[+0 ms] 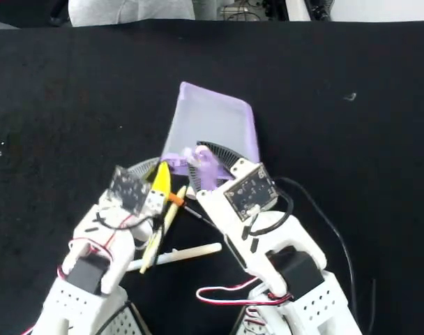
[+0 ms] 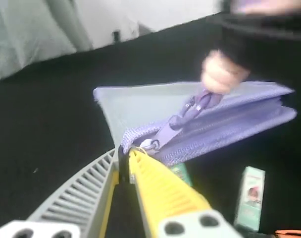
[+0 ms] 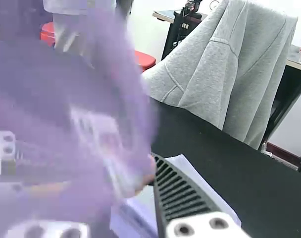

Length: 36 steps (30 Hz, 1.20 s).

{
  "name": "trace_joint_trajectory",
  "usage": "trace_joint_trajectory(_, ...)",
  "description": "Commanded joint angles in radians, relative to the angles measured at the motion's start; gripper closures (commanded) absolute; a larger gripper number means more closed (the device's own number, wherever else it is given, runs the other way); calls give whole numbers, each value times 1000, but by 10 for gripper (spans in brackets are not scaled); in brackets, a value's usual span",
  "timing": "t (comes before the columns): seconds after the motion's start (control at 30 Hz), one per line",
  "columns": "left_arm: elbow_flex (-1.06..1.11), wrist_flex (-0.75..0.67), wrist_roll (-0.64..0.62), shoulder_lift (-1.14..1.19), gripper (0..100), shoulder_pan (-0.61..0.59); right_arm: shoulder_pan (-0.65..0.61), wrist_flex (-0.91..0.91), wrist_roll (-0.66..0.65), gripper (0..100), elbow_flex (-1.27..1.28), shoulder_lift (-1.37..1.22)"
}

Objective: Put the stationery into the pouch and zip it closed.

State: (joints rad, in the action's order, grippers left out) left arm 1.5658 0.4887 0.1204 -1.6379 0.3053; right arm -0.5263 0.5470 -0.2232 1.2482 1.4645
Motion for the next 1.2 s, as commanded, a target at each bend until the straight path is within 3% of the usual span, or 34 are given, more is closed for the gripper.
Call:
trace_joint_trajectory(0.0, -194, -14, -2, 278, 971, -54, 15, -21, 2, 988, -7, 25)
trace_joint_trajectory(0.27, -340, -17, -2, 482, 966, 77, 15, -20, 2, 988, -7, 25)
trace_joint_trajectory(0.37, -340, -17, 0, 491, 958, 82, 15, -20, 2, 988, -7, 25)
trace_joint_trajectory(0.53, -326, -17, -2, 485, 852, 82, 15, -20, 2, 988, -7, 25)
trace_joint_trajectory(0.67, -335, -20, -2, 483, 870, 82, 15, -20, 2, 988, -7, 25)
trace_joint_trajectory(1.03, -289, -213, -5, 537, 870, 61, 15, -8, 0, 988, -10, 25)
trace_joint_trajectory(1.17, -297, -216, -64, 548, 870, 61, 15, -8, 0, 988, -10, 25)
